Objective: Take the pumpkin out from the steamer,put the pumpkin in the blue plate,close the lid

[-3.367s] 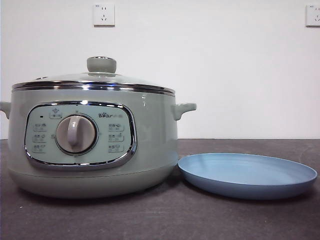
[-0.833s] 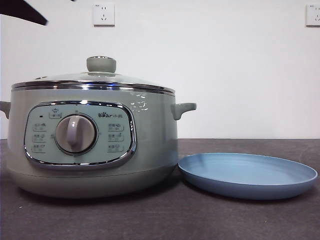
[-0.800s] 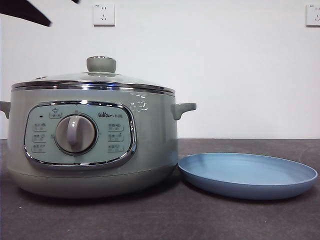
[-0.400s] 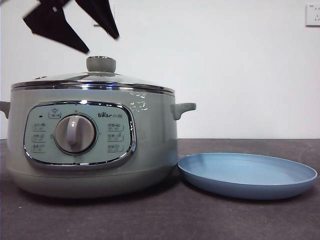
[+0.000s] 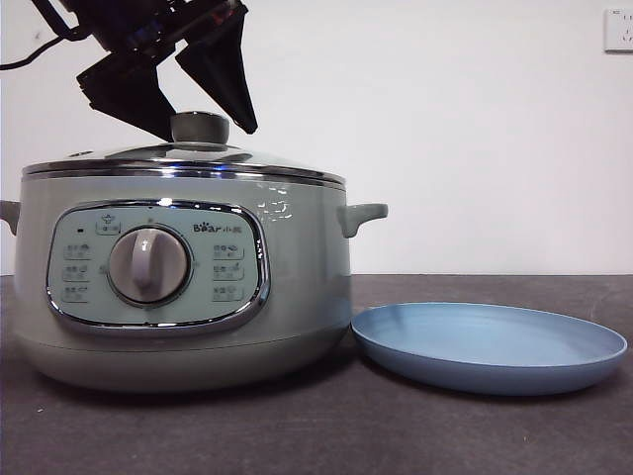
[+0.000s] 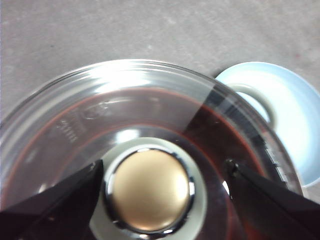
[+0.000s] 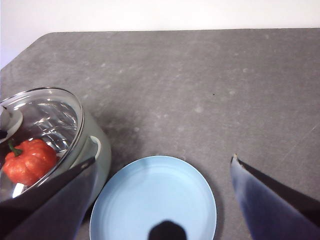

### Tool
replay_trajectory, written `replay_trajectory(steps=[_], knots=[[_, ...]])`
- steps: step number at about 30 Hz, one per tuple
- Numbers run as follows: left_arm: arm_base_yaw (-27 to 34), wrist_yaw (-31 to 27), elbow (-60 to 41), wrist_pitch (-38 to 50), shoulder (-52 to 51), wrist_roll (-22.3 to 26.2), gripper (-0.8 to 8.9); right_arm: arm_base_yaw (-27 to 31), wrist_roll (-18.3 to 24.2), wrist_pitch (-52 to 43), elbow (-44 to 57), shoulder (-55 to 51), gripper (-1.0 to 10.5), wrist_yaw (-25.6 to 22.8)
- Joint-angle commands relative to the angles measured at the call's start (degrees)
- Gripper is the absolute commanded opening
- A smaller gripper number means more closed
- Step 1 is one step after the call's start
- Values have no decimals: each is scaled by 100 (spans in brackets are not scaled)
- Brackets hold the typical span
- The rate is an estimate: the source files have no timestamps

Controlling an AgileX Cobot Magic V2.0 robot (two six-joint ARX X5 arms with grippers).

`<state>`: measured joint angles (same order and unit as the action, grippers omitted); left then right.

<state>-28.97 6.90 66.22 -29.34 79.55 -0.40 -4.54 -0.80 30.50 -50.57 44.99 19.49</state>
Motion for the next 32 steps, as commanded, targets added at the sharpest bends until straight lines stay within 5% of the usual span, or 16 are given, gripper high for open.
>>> replay_trajectory(steps=[1,7,26,32], knots=[[-61,-247,-11,-33,46,66,368,-4,17,9,-26,2,442,2],[-66,-385,-11,-70,42,208,-8,-4,20,11,-26,0,442,2],[-61,-437,455,-214,-831,216,-8,-44,-79,190,-26,57,437,17],[-59,-1062,455,-623,-1716,219,-9,-466,-83,74,-28,417,436,409]])
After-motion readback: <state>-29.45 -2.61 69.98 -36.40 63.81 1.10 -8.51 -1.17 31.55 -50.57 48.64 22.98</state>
